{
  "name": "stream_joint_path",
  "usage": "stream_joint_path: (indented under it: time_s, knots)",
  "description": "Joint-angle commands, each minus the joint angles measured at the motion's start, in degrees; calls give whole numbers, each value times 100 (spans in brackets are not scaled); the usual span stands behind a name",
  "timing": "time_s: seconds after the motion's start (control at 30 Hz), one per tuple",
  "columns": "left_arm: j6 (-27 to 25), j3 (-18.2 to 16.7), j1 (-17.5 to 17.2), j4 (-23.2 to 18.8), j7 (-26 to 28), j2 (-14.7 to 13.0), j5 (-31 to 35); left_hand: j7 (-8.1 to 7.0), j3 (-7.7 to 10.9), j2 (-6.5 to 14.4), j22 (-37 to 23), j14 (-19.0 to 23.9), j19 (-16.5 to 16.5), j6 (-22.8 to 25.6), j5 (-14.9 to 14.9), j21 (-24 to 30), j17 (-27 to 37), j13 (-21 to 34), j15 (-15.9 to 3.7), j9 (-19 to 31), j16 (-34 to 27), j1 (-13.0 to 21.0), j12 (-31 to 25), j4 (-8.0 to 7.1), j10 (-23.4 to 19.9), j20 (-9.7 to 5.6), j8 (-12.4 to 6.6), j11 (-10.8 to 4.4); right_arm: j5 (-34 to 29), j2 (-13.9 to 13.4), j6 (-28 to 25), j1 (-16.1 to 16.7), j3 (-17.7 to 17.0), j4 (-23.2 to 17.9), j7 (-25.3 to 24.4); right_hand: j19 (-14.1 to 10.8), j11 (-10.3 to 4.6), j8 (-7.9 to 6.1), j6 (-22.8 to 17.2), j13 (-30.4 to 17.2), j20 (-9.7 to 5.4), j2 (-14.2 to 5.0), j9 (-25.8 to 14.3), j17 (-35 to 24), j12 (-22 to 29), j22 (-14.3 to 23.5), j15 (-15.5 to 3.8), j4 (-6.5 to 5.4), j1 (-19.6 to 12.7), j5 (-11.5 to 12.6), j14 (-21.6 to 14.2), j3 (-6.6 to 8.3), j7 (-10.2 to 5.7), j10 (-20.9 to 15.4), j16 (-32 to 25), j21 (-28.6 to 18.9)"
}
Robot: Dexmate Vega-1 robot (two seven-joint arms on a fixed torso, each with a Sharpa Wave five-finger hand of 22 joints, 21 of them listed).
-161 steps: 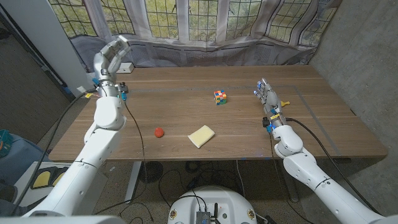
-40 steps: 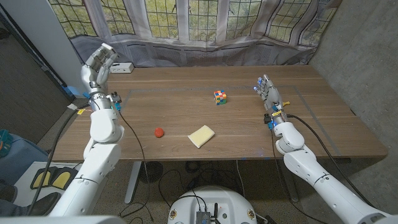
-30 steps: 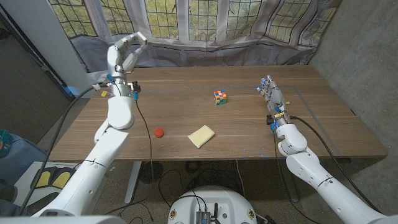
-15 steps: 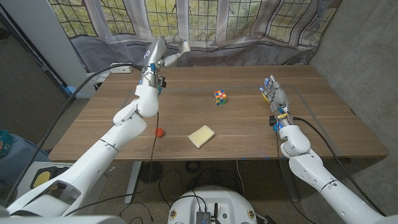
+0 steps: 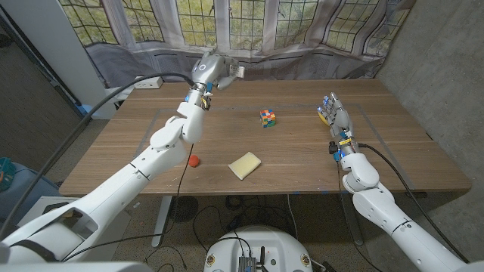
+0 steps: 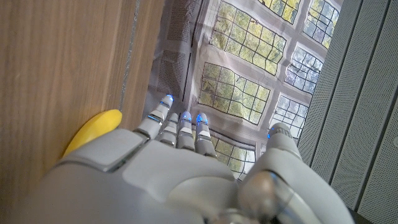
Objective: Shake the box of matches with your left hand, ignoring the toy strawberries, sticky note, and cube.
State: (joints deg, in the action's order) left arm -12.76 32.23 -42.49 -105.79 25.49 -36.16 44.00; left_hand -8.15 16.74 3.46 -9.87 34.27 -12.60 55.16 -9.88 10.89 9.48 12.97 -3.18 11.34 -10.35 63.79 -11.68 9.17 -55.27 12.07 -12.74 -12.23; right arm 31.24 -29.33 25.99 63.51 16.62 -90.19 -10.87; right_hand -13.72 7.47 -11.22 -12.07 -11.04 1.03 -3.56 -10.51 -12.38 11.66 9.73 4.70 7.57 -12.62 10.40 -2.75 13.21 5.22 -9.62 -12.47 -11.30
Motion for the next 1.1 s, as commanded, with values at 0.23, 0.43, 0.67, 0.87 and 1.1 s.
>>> stream_joint_path:
  time_s: [0.23,0.43,0.67,0.87,1.1]
  knots:
    - [-854,-45,-84,-355,-390,-221,-285,-192,-28,-8,-21,-19,45,298,-22,-10,13,27,-208,25,-22,27,-54,-20,-108,27,-22,-32,53,4,-13,-14,18,99,94,-63,-6,0,-38,-23,14,-26,-26,-34,5,17,28,5,-31,-15,-22,-9,18,-42,6,2]
    - [-1019,-79,-103,-437,-547,-351,-418,-170,-35,-7,-21,-16,47,277,-21,-7,13,27,-190,25,-24,26,-50,-24,-103,28,-11,-30,76,13,-24,-6,16,93,84,-64,-2,1,-36,-23,14,-27,-26,-34,3,17,26,4,-31,-15,-21,-10,25,-39,6,3]
    - [-1169,-76,-107,-495,-640,-466,-484,-160,-39,-4,-21,-14,53,276,-22,-6,13,30,-176,26,-25,28,-47,-27,-97,30,-8,-27,58,11,-31,-34,41,111,108,-65,-1,1,-36,-23,15,-31,-25,-35,0,17,24,3,-31,-15,-24,-11,20,-36,6,4]
    - [-1301,-107,-118,-521,-690,-553,-548,-161,-44,-3,-22,-14,62,282,-22,-6,12,31,-166,26,-25,28,-45,-30,-93,31,-8,-26,92,25,-68,-54,55,106,115,-66,-1,2,-34,-23,18,-28,-25,-34,1,17,31,4,-31,-15,-25,-13,22,-40,6,4]
    - [-1415,-149,-115,-512,-764,-610,-713,-159,-49,-3,-22,-15,71,279,-23,-6,11,32,-154,26,-24,32,-42,-30,-88,32,-4,-25,40,4,-84,-60,71,88,98,-65,-2,1,-38,-23,20,-30,-25,-34,1,17,30,4,-33,-15,-26,-14,20,-42,7,5]
